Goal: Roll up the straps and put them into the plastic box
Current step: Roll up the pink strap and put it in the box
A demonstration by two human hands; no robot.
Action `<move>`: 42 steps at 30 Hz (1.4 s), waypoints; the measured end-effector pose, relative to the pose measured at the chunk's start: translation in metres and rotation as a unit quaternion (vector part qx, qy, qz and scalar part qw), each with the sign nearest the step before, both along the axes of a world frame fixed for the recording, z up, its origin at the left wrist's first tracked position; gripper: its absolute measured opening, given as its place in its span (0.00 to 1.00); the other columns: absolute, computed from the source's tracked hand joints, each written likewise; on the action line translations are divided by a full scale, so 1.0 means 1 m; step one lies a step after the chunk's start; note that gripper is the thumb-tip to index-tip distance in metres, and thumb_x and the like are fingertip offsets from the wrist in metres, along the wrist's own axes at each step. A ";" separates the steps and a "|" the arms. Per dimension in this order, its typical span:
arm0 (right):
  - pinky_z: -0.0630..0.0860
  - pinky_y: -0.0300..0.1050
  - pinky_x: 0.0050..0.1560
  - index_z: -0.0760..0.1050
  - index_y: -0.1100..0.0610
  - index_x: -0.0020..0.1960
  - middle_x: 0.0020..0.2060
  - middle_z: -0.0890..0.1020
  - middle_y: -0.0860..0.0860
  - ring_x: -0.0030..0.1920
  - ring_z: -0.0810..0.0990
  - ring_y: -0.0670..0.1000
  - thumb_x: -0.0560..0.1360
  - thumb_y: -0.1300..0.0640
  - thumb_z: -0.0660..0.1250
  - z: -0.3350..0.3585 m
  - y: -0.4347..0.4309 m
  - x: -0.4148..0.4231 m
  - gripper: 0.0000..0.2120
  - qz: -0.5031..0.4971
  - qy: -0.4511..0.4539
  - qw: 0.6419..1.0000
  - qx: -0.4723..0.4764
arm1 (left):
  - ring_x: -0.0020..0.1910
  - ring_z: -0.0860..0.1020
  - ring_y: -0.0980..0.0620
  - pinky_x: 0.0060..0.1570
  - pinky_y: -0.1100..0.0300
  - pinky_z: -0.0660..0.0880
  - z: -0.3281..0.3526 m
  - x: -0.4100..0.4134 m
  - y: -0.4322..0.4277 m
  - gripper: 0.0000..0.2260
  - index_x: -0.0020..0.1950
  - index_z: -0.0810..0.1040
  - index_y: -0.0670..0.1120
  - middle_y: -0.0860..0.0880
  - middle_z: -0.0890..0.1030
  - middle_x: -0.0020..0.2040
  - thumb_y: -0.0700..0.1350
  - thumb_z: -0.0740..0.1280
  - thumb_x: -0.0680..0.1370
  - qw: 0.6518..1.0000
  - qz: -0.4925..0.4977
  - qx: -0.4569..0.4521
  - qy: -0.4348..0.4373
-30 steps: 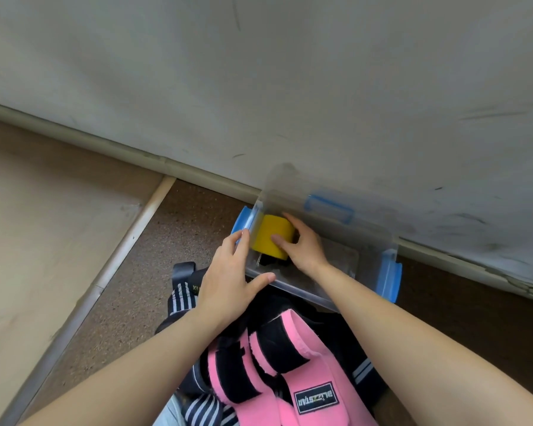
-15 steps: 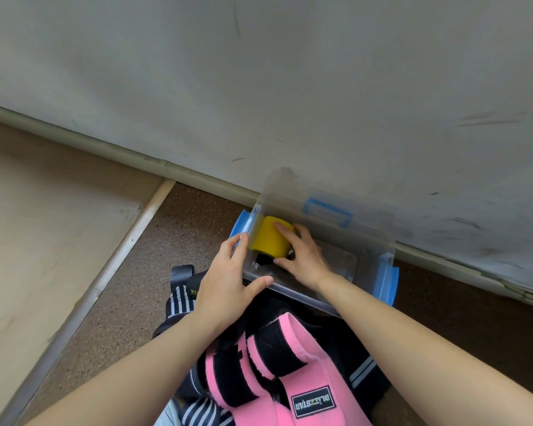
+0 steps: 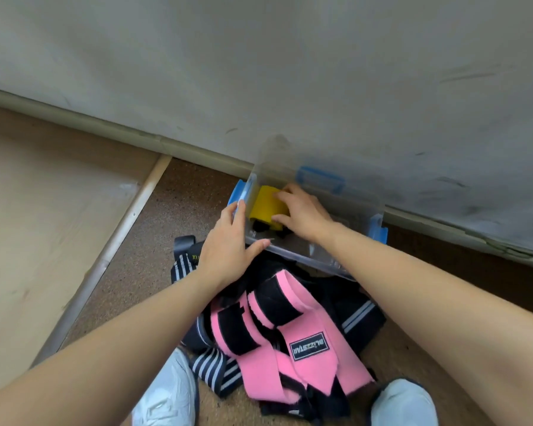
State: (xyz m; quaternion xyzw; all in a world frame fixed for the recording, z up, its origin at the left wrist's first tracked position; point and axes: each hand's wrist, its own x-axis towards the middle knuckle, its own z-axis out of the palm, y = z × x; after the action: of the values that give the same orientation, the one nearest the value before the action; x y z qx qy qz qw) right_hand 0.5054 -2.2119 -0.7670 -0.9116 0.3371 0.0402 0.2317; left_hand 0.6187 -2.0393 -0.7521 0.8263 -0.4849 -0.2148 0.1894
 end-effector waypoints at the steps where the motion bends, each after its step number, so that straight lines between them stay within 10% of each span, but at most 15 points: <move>1: 0.75 0.56 0.63 0.73 0.53 0.73 0.67 0.73 0.56 0.63 0.77 0.64 0.80 0.48 0.69 0.010 0.004 -0.006 0.23 0.016 -0.013 1.000 -0.012 | 0.75 0.67 0.39 0.69 0.43 0.71 0.002 -0.001 0.000 0.40 0.83 0.55 0.46 0.42 0.58 0.81 0.60 0.69 0.79 1.000 -0.005 0.012 -0.019; 7: 0.76 0.50 0.36 0.82 0.56 0.49 0.42 0.79 0.51 0.38 0.79 0.55 0.78 0.52 0.70 0.045 0.061 -0.071 0.08 0.145 -0.157 0.971 -0.105 | 0.72 0.67 0.40 0.68 0.45 0.72 0.008 -0.010 0.032 0.24 0.71 0.75 0.49 0.42 0.64 0.78 0.55 0.72 0.78 0.995 -0.039 0.017 -0.088; 12: 0.76 0.48 0.43 0.77 0.52 0.49 0.42 0.76 0.44 0.40 0.74 0.46 0.76 0.47 0.71 0.042 0.105 -0.120 0.09 0.155 -0.106 0.982 -0.006 | 0.53 0.76 0.45 0.51 0.47 0.77 0.014 -0.017 0.071 0.18 0.63 0.77 0.46 0.46 0.76 0.58 0.47 0.72 0.75 0.976 -0.148 -0.077 -0.140; 17: 0.78 0.47 0.55 0.72 0.51 0.68 0.57 0.81 0.47 0.52 0.80 0.46 0.75 0.50 0.75 0.037 0.119 -0.145 0.24 0.046 -0.017 0.993 0.112 | 0.63 0.75 0.48 0.59 0.50 0.75 0.014 -0.034 0.085 0.31 0.73 0.72 0.50 0.50 0.77 0.63 0.64 0.70 0.75 0.979 -0.197 0.042 -0.029; 23: 0.77 0.39 0.49 0.83 0.54 0.53 0.47 0.85 0.48 0.48 0.83 0.46 0.75 0.60 0.75 0.048 0.120 -0.134 0.08 -0.035 -0.073 0.967 0.240 | 0.60 0.77 0.47 0.54 0.51 0.74 0.022 -0.056 0.067 0.28 0.70 0.73 0.51 0.51 0.81 0.60 0.62 0.73 0.75 0.981 -0.168 0.077 -0.059; 32: 0.77 0.36 0.49 0.75 0.56 0.65 0.56 0.82 0.48 0.57 0.81 0.49 0.74 0.58 0.76 0.061 0.109 -0.160 0.21 -0.081 0.040 0.939 0.331 | 0.43 0.82 0.54 0.43 0.58 0.80 0.088 -0.016 0.038 0.14 0.61 0.79 0.43 0.46 0.84 0.49 0.43 0.76 0.77 0.967 -0.088 -0.040 0.237; 42: 0.76 0.37 0.44 0.84 0.60 0.49 0.40 0.84 0.49 0.39 0.79 0.44 0.79 0.59 0.71 0.139 0.096 -0.167 0.04 -0.098 -0.050 0.948 0.297 | 0.60 0.81 0.48 0.59 0.48 0.78 0.146 0.005 0.043 0.27 0.72 0.74 0.51 0.49 0.82 0.63 0.60 0.72 0.76 0.988 -0.103 0.110 -0.037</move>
State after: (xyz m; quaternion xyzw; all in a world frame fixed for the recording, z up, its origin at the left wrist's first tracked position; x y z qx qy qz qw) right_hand 0.3380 -2.1161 -0.6283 -0.7647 0.3856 0.0698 0.5116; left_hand 0.6239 -1.9966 -0.6062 0.7950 -0.5480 -0.2542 0.0559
